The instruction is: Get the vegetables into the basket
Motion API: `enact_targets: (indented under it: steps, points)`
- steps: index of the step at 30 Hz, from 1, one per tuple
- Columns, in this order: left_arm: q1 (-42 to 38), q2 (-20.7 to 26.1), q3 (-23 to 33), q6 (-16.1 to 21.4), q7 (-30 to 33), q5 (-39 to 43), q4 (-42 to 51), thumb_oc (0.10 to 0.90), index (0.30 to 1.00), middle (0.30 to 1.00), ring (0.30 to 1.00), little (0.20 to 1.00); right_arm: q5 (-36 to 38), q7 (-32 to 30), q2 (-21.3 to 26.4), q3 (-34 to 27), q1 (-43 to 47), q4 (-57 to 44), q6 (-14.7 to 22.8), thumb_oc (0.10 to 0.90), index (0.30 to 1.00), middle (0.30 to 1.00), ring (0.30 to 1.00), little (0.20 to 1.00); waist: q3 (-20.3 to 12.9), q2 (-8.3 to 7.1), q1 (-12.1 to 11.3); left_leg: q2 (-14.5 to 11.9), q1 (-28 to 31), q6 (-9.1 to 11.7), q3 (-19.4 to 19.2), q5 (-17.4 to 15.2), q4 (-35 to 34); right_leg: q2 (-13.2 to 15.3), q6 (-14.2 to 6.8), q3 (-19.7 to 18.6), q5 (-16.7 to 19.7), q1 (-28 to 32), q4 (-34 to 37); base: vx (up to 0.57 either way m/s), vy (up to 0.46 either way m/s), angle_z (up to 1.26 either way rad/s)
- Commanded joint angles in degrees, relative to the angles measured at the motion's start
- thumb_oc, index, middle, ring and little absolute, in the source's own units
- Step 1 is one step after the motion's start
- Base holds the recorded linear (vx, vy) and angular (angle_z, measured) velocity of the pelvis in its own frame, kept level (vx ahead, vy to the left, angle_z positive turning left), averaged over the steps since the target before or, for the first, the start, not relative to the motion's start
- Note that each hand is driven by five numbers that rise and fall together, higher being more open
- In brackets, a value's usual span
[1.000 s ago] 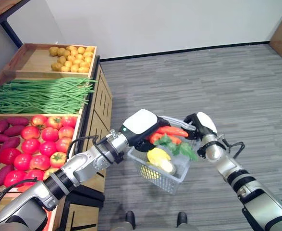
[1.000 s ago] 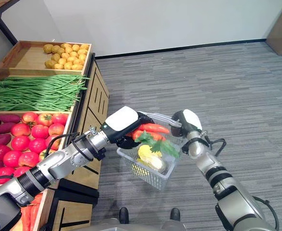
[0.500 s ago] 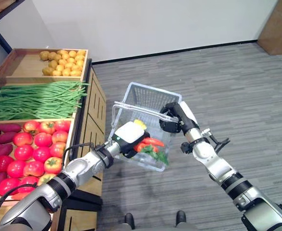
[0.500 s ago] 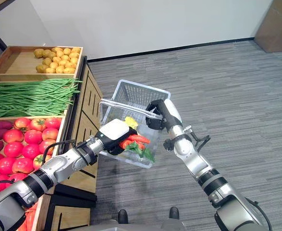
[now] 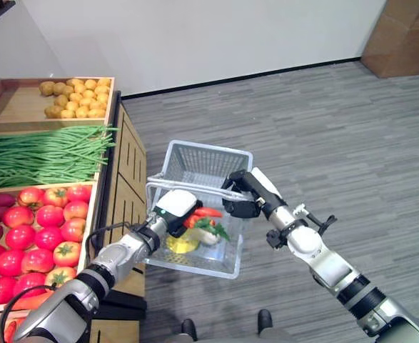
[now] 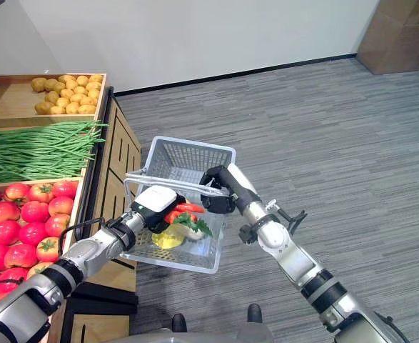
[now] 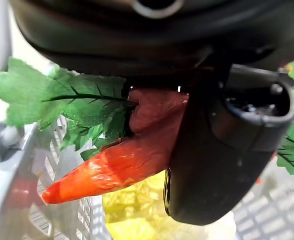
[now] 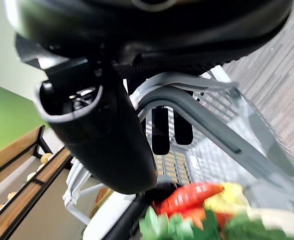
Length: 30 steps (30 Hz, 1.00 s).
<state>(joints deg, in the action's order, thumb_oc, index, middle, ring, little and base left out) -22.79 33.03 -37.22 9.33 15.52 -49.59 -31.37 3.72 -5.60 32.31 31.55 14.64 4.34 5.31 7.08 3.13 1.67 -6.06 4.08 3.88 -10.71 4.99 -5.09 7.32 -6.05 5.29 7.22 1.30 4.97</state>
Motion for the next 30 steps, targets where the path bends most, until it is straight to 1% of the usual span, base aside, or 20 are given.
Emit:
enact_targets:
  steps: [1, 10, 12, 15, 16, 17, 18, 19, 20, 21, 22, 26, 29, 30]
  points:
    - [-4.5, 4.7, 2.8, -4.9, 3.2, -1.8, -6.1, 0.900, 1.000, 1.000, 1.000, 1.000, 6.6, -2.4, -2.1, -6.6, 5.2, -9.5, 11.9, 0.400, 0.300, 0.300, 0.300, 0.300, -5.4, -2.74, -0.3, 0.0, 0.5, 1.1, 0.6, -3.4, 0.1, 2.7, -3.5, 2.6, -3.0, 1.8, 0.0, -0.01, 0.001, -0.05]
    - [-4.2, 3.1, 1.9, -4.3, 2.8, -2.3, -4.2, 0.900, 1.000, 1.000, 1.000, 1.000, 5.2, -3.0, -2.6, -6.8, 3.8, -6.7, 11.2, 0.400, 0.300, 0.300, 0.300, 0.300, -5.5, -2.94, -0.5, 0.0, 0.1, 1.1, 1.3, -3.1, 0.1, 2.7, -3.4, 3.2, -3.2, 2.2, 0.0, 0.00, 0.000, 0.00]
    - [-4.2, 2.9, 1.6, -3.8, 2.6, -2.0, -2.6, 0.900, 1.000, 1.000, 1.000, 1.000, 4.6, -3.3, -2.9, -6.8, 3.8, -5.1, 10.8, 0.400, 0.300, 0.300, 0.300, 0.300, -5.5, -2.97, -0.6, 0.0, 0.0, 1.1, 1.5, -3.1, 0.1, 2.7, -3.4, 3.4, -3.2, 2.3, 0.0, 0.00, 0.000, 0.00]
    - [-3.5, 3.0, 1.7, -2.1, 1.9, -0.2, 2.2, 0.900, 1.000, 1.000, 1.000, 1.000, 3.4, -4.3, -3.4, -7.5, 3.7, -1.8, 10.0, 0.400, 0.300, 0.300, 0.300, 0.300, -5.5, -3.06, -0.8, 0.2, 0.0, 1.0, 1.9, -3.1, 0.1, 2.8, -3.3, 3.6, -3.3, 2.5, 0.0, 0.00, -0.004, 0.07]
    - [-2.2, 2.9, 1.9, 0.0, 1.1, 2.6, 8.2, 0.900, 1.000, 1.000, 1.000, 1.000, 1.0, -5.8, -3.8, -8.7, 3.5, 1.9, 8.7, 0.400, 0.300, 0.300, 0.300, 0.300, -5.6, -3.07, -1.2, 0.3, -0.2, 0.9, 2.3, -3.1, 0.1, 2.8, -3.3, 3.9, -3.3, 2.7, 0.0, 0.00, -0.001, 0.06]
    - [-2.1, 3.1, 2.0, 0.0, 0.9, 2.7, 8.6, 0.900, 1.000, 1.000, 1.000, 1.000, 1.0, -5.9, -3.9, -8.7, 3.5, 2.0, 8.7, 0.400, 0.300, 0.300, 0.300, 0.300, -5.6, -3.11, -1.2, 0.3, -0.2, 0.9, 2.4, -3.1, 0.1, 2.8, -3.3, 3.9, -3.4, 2.7, 0.0, 0.01, -0.003, 0.08]
    - [-0.1, 3.3, 1.8, 2.8, -0.8, 6.0, 14.7, 0.900, 1.000, 1.000, 1.000, 1.000, -0.9, -7.4, -4.4, -10.0, 3.1, 6.4, 7.5, 0.400, 0.300, 0.300, 0.300, 0.300, -5.5, -3.07, -1.7, 0.4, -0.3, 0.8, 2.9, -3.0, 0.1, 2.9, -3.2, 4.2, -3.4, 3.0, 0.0, 0.01, -0.003, 0.07]
    - [0.0, 3.6, 1.9, 2.7, -1.0, 6.2, 15.1, 0.900, 1.000, 1.000, 1.000, 1.000, -0.9, -7.4, -4.5, -10.0, 3.1, 6.5, 7.5, 0.400, 0.300, 0.300, 0.300, 0.300, -5.5, -3.11, -1.7, 0.4, -0.3, 0.8, 2.9, -3.0, 0.1, 2.9, -3.2, 4.2, -3.4, 3.0, 0.0, 0.00, -0.003, 0.07]
    - [0.7, 4.2, 2.4, 3.4, -1.8, 7.6, 17.8, 0.900, 1.000, 1.000, 1.000, 1.000, -0.7, -7.8, -4.7, -10.7, 2.8, 7.6, 7.3, 0.400, 0.300, 0.300, 0.300, 0.300, -5.5, -3.11, -1.8, 0.5, -0.3, 0.8, 3.1, -3.0, 0.1, 3.0, -3.2, 4.3, -3.3, 3.1, 0.0, 0.00, -0.002, 0.05]
    - [1.5, 4.4, 2.5, 3.9, -2.5, 8.9, 19.5, 0.900, 1.000, 1.000, 1.000, 1.000, 0.6, -8.1, -5.5, -11.4, 2.5, 8.8, 7.2, 0.400, 0.300, 0.300, 0.300, 0.300, -5.4, -3.13, -1.9, 0.5, -0.4, 0.7, 3.2, -3.0, 0.1, 3.0, -3.2, 4.5, -3.3, 3.1, 0.0, 0.00, -0.001, 0.06]
    - [3.3, 4.7, 3.6, 4.6, -2.9, 12.0, 22.8, 0.900, 1.000, 1.000, 1.000, 1.000, 4.2, -8.7, -7.0, -13.0, 1.6, 11.0, 7.2, 0.400, 0.300, 0.300, 0.300, 0.300, -5.2, -3.13, -2.2, 0.6, -0.5, 0.6, 3.5, -2.9, 0.1, 3.1, -3.2, 4.7, -3.3, 3.1, 0.0, -0.01, 0.001, 0.09]
    - [8.6, 4.3, 5.8, 5.5, -4.2, 18.0, 27.5, 0.900, 1.000, 1.000, 1.000, 1.000, 3.3, -10.2, -7.7, -14.7, 1.0, 15.5, 6.6, 0.400, 0.300, 0.300, 0.300, 0.300, -4.9, -3.30, -2.8, 0.8, -0.9, 0.5, 4.1, -2.8, 0.1, 3.1, -3.1, 5.1, -3.2, 3.1, 0.0, -0.01, -0.004, 0.12]
    - [11.7, 4.7, 6.2, 6.5, -4.8, 21.2, 30.0, 0.900, 1.000, 1.000, 1.000, 1.000, 0.4, -12.3, -7.6, -16.2, 1.3, 19.8, 5.8, 0.400, 0.300, 0.300, 0.300, 0.300, -4.5, -3.36, -3.5, 0.9, -1.4, 0.4, 4.7, -2.6, 0.1, 3.1, -3.0, 5.4, -3.1, 3.0, 0.0, -0.01, -0.016, 0.07]
    - [13.5, 5.2, 6.8, 6.9, -5.3, 23.5, 31.2, 0.900, 1.000, 1.000, 1.000, 1.000, -1.5, -13.5, -7.5, -16.8, 1.7, 22.4, 5.4, 0.400, 0.300, 0.300, 0.300, 0.300, -4.2, -3.41, -3.8, 0.9, -1.7, 0.4, 4.9, -2.5, 0.1, 3.1, -3.0, 5.5, -3.0, 2.8, 0.0, -0.02, -0.022, 0.10]
